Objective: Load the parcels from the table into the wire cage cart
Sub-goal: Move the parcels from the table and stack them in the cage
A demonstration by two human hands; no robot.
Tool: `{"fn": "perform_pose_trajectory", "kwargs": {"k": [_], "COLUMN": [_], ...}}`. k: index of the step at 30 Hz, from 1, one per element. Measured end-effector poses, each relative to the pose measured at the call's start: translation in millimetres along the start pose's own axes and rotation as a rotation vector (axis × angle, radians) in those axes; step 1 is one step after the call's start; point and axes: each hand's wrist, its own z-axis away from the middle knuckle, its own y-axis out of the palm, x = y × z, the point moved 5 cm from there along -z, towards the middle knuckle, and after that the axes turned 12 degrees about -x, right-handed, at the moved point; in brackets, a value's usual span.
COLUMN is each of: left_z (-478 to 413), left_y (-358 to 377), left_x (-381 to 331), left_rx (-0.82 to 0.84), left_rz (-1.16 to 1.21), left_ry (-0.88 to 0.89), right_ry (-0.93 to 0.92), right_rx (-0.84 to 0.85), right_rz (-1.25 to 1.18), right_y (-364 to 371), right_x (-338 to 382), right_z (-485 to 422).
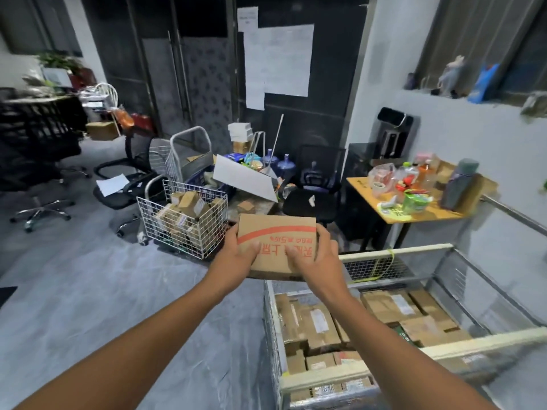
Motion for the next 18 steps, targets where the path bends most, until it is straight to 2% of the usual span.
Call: {"fn": "perform_pose_trajectory", "kwargs": {"k": [6,10,18], "left_z": [-39,-71,-132], "left_y": [61,107,211], "left_x": [2,35,132], "left_rx": [-0.044,-0.055,0.156], "left_rz": [-0.009,-0.032,-0.141], "left_ry": [-0.015,-0.02,-0.106], "right_ry": [0.001,0.038,0.367], "right_rx": [0.037,0.057,0.118], "right_rz": [-0.057,-0.088,-0.102], "right_y": [2,25,77], "right_x": [-47,-110,-273], "right_z": [-62,-102,-159]}}
